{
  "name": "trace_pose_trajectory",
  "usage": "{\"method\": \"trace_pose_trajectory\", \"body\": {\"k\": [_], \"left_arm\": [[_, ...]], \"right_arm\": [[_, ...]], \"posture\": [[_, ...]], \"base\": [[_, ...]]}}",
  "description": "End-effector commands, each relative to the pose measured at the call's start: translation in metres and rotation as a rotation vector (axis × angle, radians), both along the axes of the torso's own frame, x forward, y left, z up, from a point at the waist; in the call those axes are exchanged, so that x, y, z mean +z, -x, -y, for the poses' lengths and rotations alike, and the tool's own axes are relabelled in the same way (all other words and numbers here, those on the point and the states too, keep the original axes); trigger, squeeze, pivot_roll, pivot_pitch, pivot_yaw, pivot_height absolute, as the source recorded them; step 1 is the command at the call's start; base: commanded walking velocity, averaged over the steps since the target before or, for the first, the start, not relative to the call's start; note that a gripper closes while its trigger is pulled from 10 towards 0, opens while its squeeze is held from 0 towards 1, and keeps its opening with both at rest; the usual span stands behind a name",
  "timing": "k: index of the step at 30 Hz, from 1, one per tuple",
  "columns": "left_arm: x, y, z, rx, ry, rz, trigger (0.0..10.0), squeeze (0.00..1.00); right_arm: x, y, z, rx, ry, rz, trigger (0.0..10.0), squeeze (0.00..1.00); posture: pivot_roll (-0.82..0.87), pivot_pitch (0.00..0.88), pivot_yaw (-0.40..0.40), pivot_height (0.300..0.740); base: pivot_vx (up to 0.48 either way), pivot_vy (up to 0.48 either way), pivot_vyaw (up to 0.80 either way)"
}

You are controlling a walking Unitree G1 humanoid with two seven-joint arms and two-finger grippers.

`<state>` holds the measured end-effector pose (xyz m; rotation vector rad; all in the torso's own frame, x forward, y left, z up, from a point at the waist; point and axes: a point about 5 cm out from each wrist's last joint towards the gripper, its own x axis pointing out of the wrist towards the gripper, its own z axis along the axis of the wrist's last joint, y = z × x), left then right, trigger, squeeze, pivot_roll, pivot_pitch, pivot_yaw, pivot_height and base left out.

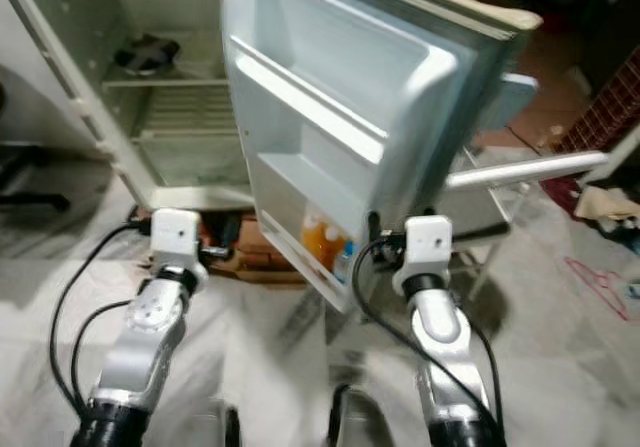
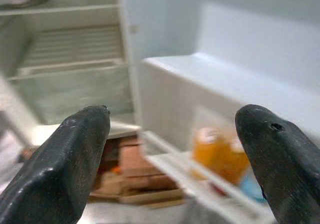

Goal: Restocking fridge

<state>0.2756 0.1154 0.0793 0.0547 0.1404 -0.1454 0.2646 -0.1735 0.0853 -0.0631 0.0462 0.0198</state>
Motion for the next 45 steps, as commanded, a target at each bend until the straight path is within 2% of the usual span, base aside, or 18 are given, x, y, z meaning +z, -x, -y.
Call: {"method": "trace_pose_trajectory", "body": {"k": [1,11,16,26,29,31,37,43,45], "left_arm": [[-0.005,0.002,-0.006,0.003,-0.018,-0.029,10.0,0.0],[-0.003,0.003,-0.006,-0.001,-0.022,-0.013,10.0,0.0],[0.0,0.003,-0.009,0.01,0.007,0.01,10.0,0.0],[0.005,0.003,-0.013,0.021,0.011,0.047,10.0,0.0],[0.007,0.004,-0.017,0.031,0.011,0.057,10.0,0.0],[0.007,0.008,-0.025,0.042,0.026,0.065,10.0,0.0],[0.001,0.02,-0.038,0.061,0.021,0.051,10.0,0.0],[0.006,0.019,-0.034,0.045,0.033,0.073,10.0,0.0],[0.007,0.018,-0.031,0.037,0.034,0.075,10.0,0.0]], "right_arm": [[-0.004,0.001,-0.006,0.021,-0.022,-0.018,10.0,0.0],[-0.01,0.002,-0.011,0.067,-0.059,-0.063,10.0,0.0],[-0.003,0.001,-0.01,0.068,-0.032,-0.009,10.0,0.0],[0.006,-0.002,-0.009,0.04,-0.021,0.047,10.0,0.0],[0.008,0.002,-0.005,0.031,-0.019,0.06,10.0,0.0],[0.01,0.012,0.002,0.01,-0.025,0.075,10.0,0.0],[0.014,0.029,0.013,-0.053,-0.064,0.113,10.0,0.0],[0.016,0.027,0.009,-0.052,-0.057,0.116,10.0,0.0],[0.02,0.025,0.006,-0.022,-0.014,0.147,10.0,0.0]], "posture": [[0.01,0.101,-0.012,0.74],[0.01,0.108,-0.005,0.74],[0.01,0.113,-0.005,0.74],[0.0,0.113,-0.007,0.74],[0.01,0.113,-0.006,0.74],[0.0,0.112,-0.005,0.74],[-0.01,0.113,0.007,0.74],[-0.01,0.11,0.011,0.74],[-0.01,0.107,0.011,0.74]], "base": [[-0.259,-0.405,0.0],[-0.131,-0.42,0.0],[0.0,0.0,0.0],[0.0,0.0,0.68],[0.0,0.0,0.43],[0.0,0.0,0.0],[0.041,0.0,0.0],[0.292,0.0,0.0],[0.351,0.0,0.0]]}}
